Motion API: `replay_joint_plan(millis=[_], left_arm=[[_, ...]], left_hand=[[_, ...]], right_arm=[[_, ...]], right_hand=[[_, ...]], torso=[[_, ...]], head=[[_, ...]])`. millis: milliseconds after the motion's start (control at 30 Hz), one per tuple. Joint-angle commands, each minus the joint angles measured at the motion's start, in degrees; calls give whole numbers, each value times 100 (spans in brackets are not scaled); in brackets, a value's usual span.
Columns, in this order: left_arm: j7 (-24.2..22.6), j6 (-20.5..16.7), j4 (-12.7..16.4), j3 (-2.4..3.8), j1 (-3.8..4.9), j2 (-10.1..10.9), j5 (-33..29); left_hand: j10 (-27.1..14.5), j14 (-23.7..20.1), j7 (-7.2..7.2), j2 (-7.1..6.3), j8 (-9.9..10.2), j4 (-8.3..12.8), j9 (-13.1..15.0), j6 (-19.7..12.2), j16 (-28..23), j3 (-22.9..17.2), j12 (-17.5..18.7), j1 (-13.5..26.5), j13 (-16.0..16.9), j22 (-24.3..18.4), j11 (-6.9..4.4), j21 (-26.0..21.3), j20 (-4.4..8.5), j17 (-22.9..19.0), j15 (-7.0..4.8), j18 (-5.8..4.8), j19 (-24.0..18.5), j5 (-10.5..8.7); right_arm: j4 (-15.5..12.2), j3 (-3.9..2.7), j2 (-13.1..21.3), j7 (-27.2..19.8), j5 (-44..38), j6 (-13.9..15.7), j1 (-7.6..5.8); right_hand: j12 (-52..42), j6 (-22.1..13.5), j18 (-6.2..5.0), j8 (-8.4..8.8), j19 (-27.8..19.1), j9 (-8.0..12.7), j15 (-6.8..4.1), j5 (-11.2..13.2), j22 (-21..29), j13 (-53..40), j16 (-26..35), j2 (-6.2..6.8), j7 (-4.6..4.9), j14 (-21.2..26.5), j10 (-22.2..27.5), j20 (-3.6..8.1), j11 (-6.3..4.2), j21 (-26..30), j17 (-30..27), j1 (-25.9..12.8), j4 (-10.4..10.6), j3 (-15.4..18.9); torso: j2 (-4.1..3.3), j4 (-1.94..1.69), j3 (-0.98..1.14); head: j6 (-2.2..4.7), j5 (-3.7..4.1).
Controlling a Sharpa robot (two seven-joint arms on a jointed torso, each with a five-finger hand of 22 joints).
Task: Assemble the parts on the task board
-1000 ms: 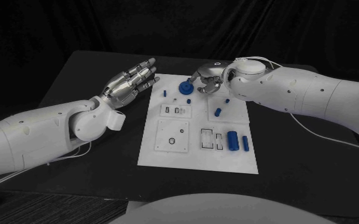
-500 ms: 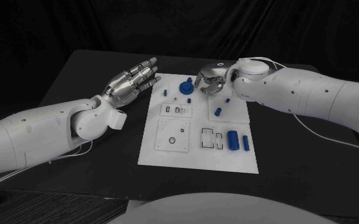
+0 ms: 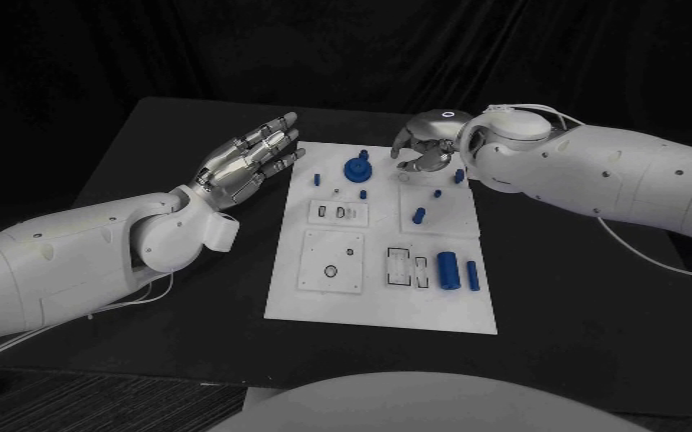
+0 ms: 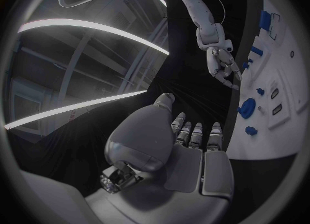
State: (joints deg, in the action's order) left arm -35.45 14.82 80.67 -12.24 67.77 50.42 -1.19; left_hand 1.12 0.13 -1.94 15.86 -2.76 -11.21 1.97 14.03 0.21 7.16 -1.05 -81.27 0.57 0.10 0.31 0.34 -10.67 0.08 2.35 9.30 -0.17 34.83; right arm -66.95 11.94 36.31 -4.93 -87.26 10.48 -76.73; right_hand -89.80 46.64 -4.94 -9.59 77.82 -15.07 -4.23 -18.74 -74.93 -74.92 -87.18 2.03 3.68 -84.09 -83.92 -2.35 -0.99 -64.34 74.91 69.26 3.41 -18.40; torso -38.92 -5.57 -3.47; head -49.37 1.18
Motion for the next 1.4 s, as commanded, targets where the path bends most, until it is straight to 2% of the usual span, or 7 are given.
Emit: replay_joint_plan(millis=[33, 167, 300, 500, 900, 1267, 1400], left_arm=[[-53, 58, 25, 5, -6, -8, -2], [-52, 45, 41, 5, -6, 6, -2], [-47, 36, 51, 5, -7, 20, -2], [-52, 36, 60, 5, -10, 27, -2], [-51, 58, 52, 5, -44, -1, -2], [-52, 78, 45, 5, -76, -4, -2], [-52, 82, 43, 5, -82, 0, -2]], left_hand=[[-1, -13, -2, 39, -26, -17, 4, -35, -21, -29, -32, -38, 7, -10, 3, -34, -41, -8, 37, 102, 17, 39], [1, -13, -1, 36, -28, -13, 5, -30, -21, -34, -36, -39, 8, -10, 3, -34, -41, -8, 39, 102, 17, 38], [4, -13, -2, 28, -31, -3, 6, -23, -21, -44, -42, -39, 10, -10, 4, -34, -42, -8, 43, 102, 17, 38], [4, -13, -2, 28, -31, -3, 6, -23, -21, -44, -42, -39, 10, -10, 4, -34, -42, -8, 43, 102, 17, 38], [4, -13, -1, 22, -32, 6, 7, -23, -21, -53, -43, -38, 10, -10, 4, -34, -43, -8, 51, 103, 17, 38], [2, -13, -1, 21, -32, 8, 6, -26, -21, -56, -41, -37, 9, -10, 3, -34, -43, -8, 54, 103, 17, 38], [2, -13, -1, 21, -32, 8, 6, -26, -21, -56, -41, -37, 9, -10, 3, -34, -43, -8, 54, 103, 17, 38]], right_arm=[[-339, -7, 291, 133, -14, 578, -122], [-939, -6, 907, 169, -14, 861, -260], [-1244, -5, 1327, 70, -14, 1067, -299], [-1455, -2, 1774, 112, -14, 1176, -209], [-1325, -1, 1974, 296, -14, 1185, 118], [-1026, -1, 1808, 339, -14, 1333, 372], [-938, -1, 1757, 321, -14, 1381, 426]], right_hand=[[-20, 119, -50, -50, 74, -48, -8, 345, -609, -1508, -18, 42, -21, -498, -608, 6, -23, -9, 1309, -103, 105, 144], [-20, 274, -18, -110, 179, -100, -47, 553, -673, -1508, -102, 69, -77, -531, -608, 43, -70, -150, 1371, -58, 172, 267], [-20, 531, 106, -174, 503, -128, -102, 545, -904, -1508, -282, 45, -105, -591, -608, 106, -114, -766, 1509, 100, 187, 319], [-20, 171, 115, 206, 542, 122, -148, 731, -954, -1508, -179, 133, -168, -568, -608, 151, -172, -808, 1426, 114, 377, 465], [-20, -147, 157, 510, 643, 380, -185, 899, -1048, -1508, 13, 225, -159, -536, -608, 194, -188, -996, 1254, 194, 550, 687], [-20, -203, 160, 537, 649, 427, -140, 949, -1057, -1508, 12, 253, -62, -537, -608, 167, -119, -997, 1248, 265, 565, 758], [-20, -49, 162, 446, 650, 389, -84, 641, -1059, -1508, 14, 224, 16, -536, -608, 120, -52, -993, 1240, 344, 574, 778]], torso=[[2, 18, -10], [12, 40, -21], [20, 40, -22], [33, 22, -25], [23, 42, -11], [34, 46, -3], [34, 43, -3]], head=[[6, -5], [-7, -76], [-38, -94], [-48, -78], [-57, -92], [-63, -97], [-63, -99]])
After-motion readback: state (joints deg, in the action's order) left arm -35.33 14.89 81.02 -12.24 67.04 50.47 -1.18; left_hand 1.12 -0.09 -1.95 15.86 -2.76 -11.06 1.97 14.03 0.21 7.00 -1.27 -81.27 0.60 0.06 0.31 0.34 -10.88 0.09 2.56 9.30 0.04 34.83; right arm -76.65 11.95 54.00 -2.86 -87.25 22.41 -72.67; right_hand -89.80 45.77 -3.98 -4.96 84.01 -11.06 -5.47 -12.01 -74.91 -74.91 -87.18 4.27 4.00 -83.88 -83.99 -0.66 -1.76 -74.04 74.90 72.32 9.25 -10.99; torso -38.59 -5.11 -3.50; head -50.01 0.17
